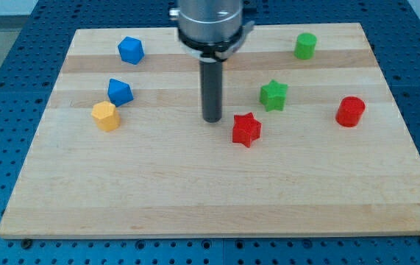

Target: Move red star away from the center of red circle and green star

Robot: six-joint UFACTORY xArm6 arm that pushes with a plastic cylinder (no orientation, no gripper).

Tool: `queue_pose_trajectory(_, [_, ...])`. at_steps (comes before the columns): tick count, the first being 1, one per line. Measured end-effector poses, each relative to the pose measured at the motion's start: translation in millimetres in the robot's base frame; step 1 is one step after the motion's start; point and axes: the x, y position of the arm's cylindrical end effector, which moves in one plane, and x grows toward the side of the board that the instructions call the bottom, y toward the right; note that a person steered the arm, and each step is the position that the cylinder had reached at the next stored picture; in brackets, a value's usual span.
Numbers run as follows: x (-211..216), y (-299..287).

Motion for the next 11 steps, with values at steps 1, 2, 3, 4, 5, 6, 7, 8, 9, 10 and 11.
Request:
queue_pose_trajectory(1, [-3.4, 9.9])
queue_pose_trajectory(2, [-3.5, 10.2])
queue_pose_trajectory(3, [-3.5, 25.3])
queue_pose_trajectory(4, [-2.5, 37.1])
queue_pose_trajectory(5, [13.5, 44.4])
queue_pose_trajectory(6, [17.8, 80.4])
queue_pose_trajectory(7, [23.6, 111.8])
queue_pose_trajectory(8, [62.2, 110.0])
queue_pose_trajectory(9, [62.4, 60.0])
queue_pose_trajectory(10, [62.3, 0.2])
queue_pose_trajectory(11, [25.3, -19.9])
